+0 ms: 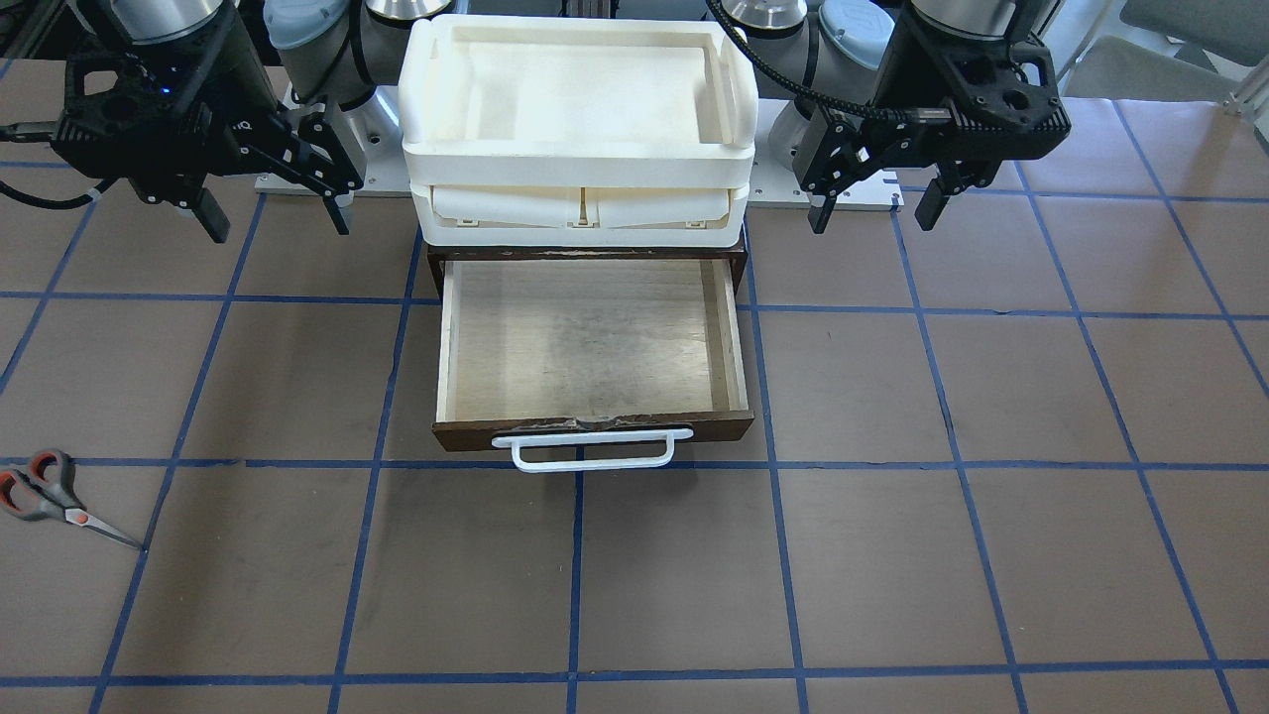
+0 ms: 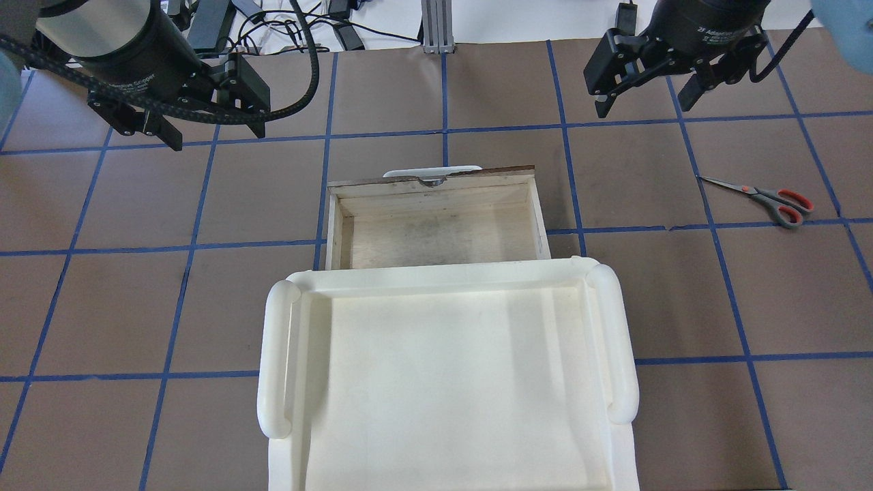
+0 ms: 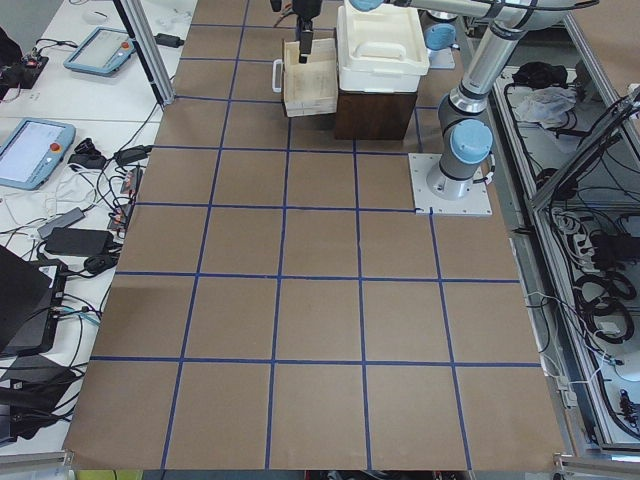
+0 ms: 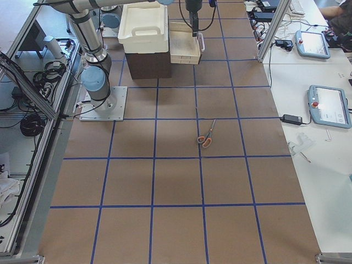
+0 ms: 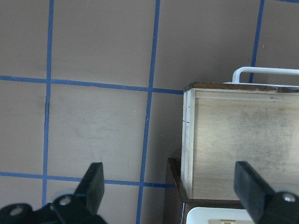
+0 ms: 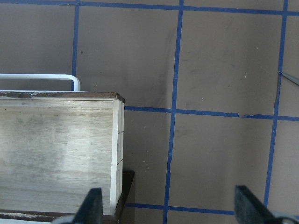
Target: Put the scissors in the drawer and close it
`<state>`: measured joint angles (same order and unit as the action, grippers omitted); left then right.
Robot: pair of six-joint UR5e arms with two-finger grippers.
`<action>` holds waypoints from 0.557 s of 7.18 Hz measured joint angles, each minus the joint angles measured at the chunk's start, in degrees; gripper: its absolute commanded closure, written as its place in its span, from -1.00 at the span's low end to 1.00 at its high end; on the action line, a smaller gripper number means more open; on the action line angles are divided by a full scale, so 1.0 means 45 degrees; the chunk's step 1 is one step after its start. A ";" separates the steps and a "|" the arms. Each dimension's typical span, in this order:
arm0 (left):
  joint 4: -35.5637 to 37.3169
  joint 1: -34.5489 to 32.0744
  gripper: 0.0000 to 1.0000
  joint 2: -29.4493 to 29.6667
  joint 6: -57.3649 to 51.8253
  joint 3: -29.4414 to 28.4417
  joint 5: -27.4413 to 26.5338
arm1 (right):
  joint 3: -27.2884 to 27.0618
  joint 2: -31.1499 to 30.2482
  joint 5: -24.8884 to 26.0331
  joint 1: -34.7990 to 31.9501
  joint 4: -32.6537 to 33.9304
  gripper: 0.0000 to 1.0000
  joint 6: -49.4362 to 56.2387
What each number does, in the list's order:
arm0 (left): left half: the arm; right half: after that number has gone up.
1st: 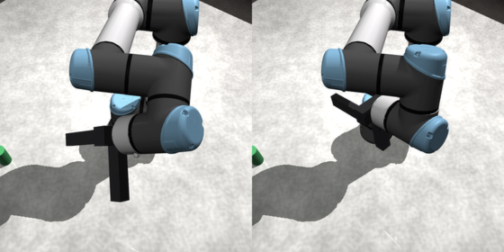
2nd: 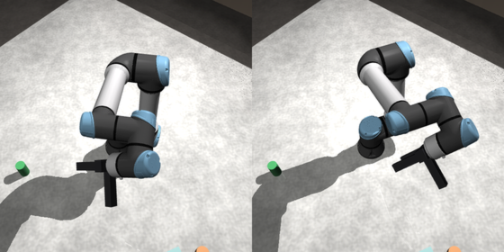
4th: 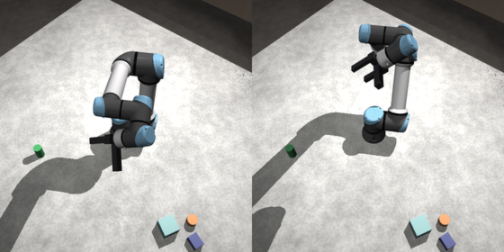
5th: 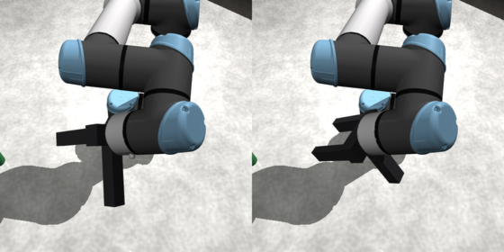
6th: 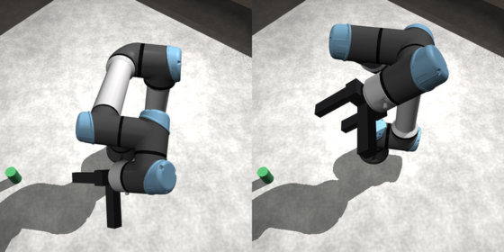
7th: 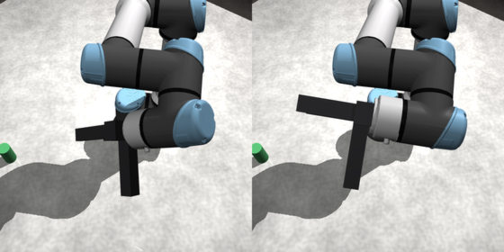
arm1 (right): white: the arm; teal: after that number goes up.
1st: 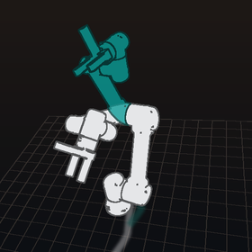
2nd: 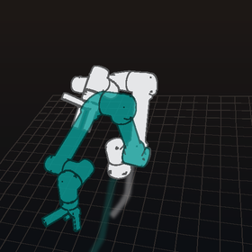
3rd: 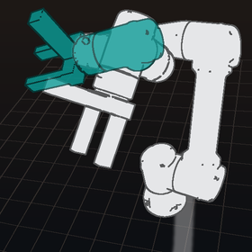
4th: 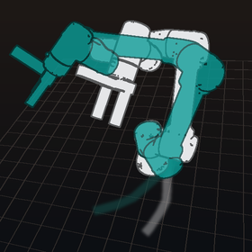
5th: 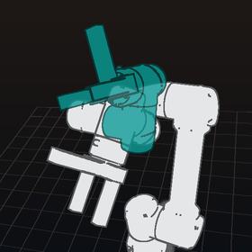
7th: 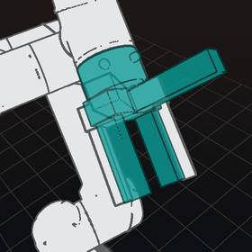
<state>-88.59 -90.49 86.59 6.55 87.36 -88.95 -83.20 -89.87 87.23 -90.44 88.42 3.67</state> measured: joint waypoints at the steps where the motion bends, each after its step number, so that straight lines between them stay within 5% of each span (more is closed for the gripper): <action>1: 0.0000 0.0008 -1.00 -0.0003 0.0005 0.0000 0.0001 | -0.0014 0.0004 0.0042 0.0016 0.0012 -1.00 0.0032; 4: 0.0000 0.0004 -1.00 -0.0005 -0.0004 0.0000 0.0009 | -0.0039 0.0042 -0.0064 0.0037 0.0377 -1.00 0.0225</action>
<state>-88.59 -90.48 86.57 6.53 87.36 -88.91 -83.38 -89.68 86.94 -90.27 90.12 4.68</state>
